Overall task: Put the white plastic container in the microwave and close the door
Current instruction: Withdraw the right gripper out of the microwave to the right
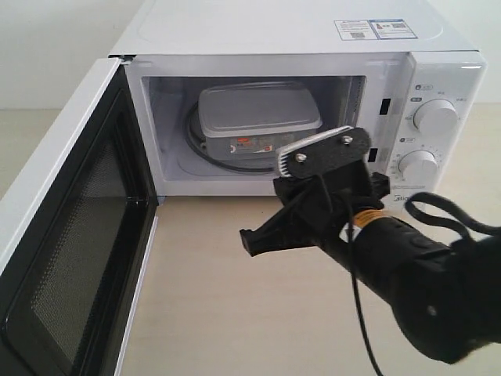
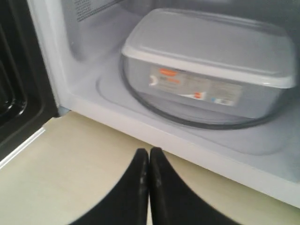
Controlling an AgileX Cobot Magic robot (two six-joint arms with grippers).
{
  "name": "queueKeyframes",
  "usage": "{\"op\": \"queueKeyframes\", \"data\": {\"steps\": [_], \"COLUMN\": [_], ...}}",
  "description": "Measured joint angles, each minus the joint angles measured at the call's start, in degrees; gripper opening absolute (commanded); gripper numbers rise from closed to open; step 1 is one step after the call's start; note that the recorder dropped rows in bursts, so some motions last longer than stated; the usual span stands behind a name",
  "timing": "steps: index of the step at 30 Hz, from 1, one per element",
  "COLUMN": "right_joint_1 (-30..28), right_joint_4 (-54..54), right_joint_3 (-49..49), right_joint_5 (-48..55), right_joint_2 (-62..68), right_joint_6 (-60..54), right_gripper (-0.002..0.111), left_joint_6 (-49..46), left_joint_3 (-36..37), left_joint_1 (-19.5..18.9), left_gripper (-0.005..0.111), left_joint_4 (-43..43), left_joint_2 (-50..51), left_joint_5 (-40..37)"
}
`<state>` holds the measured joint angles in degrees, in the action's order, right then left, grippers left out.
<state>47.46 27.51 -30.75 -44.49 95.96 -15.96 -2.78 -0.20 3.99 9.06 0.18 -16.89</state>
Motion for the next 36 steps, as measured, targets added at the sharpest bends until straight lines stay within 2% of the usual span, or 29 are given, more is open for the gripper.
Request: {"op": "queueKeyframes", "data": {"steps": [5,11,31,35,36], "right_joint_1": [0.0,0.0,0.0,0.0,0.0], "right_joint_4": [4.0,5.8,6.1,15.1,18.2], "right_joint_3": [5.1,6.1,6.2,6.3,6.3], "right_joint_5": [-0.9,-1.0,-1.0,-8.2,-9.3], "right_joint_2": [-6.6,-11.3,-12.4,-12.4,-12.8], "right_joint_6": [-1.8,-5.0,-5.2,-8.5,-14.3], "right_gripper": [0.0,0.0,0.0,0.0,0.0], "left_joint_6": [0.0,0.0,0.0,0.0,0.0], "left_joint_3": [0.0,0.0,0.0,0.0,0.0], "left_joint_1": [0.0,0.0,0.0,0.0,0.0], "left_gripper": [0.004,0.004,0.004,0.004,0.004], "left_joint_4": [0.0,0.0,0.0,0.0,0.0], "left_joint_2": [0.0,0.0,0.0,0.0,0.0], "left_joint_5": [0.0,0.0,0.0,0.3,0.3]}}
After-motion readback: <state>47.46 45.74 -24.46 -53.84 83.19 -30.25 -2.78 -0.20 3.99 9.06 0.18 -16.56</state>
